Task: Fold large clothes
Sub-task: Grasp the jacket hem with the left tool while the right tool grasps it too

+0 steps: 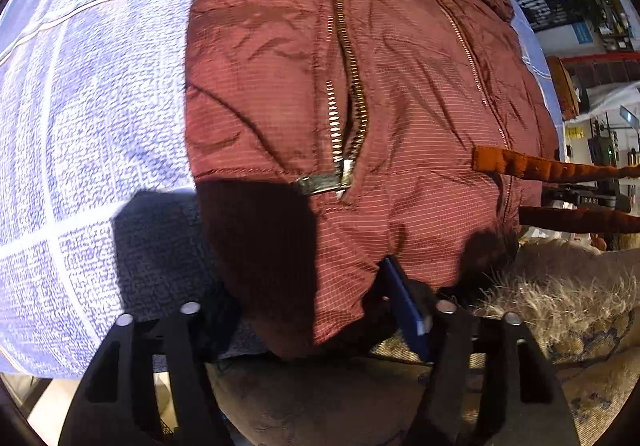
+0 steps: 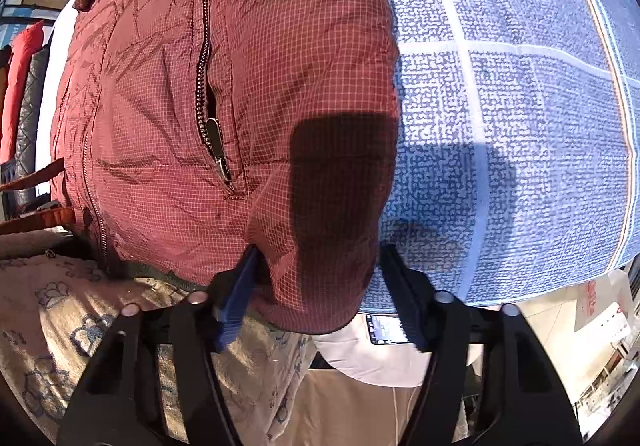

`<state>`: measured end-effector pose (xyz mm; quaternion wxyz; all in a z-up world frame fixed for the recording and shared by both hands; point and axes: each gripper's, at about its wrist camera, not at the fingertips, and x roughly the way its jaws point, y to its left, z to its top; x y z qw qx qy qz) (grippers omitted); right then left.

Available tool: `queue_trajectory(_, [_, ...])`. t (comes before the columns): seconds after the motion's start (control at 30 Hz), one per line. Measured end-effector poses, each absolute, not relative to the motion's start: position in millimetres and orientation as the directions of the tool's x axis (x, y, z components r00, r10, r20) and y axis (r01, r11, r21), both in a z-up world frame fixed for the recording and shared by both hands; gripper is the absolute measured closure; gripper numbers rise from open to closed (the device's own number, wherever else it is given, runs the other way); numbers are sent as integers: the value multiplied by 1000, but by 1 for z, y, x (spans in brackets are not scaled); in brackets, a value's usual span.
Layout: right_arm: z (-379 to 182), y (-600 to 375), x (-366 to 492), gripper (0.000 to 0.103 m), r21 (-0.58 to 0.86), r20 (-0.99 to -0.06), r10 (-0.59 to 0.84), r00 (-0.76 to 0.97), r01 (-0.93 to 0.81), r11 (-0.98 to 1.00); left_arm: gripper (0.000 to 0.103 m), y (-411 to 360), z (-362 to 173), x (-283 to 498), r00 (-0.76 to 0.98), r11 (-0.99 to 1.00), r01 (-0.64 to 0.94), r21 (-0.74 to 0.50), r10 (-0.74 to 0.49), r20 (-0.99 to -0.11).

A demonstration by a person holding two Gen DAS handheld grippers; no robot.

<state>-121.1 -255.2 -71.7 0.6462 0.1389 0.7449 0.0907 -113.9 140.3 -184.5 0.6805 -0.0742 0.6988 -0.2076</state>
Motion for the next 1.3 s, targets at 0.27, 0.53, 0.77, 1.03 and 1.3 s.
queue_trajectory(0.27, [-53, -247, -118, 89, 341, -933, 350, -81, 99, 935, 81, 125, -167, -98, -43, 902, 185, -391, -389, -920])
queue_trajectory(0.53, [-14, -232, -83, 92, 386, -922, 386, 6, 42, 921, 86, 95, -125, -68, 67, 882, 328, -338, -379, -923])
queue_trajectory(0.77, [20, -221, -29, 93, 377, -915, 377, 140, -31, 926, 86, 81, -83, 0, 243, 883, 384, -268, -377, -894])
queue_trajectory(1.03, [71, -266, 71, 93, 389, -872, 348, 343, 56, 919, 86, 96, -49, 93, 380, 920, 334, -205, -330, -864])
queue_trajectory(1.3, [94, -283, 165, 93, 381, -852, 297, 430, 120, 917, 86, 106, -35, 166, 438, 960, 234, -151, -243, -865])
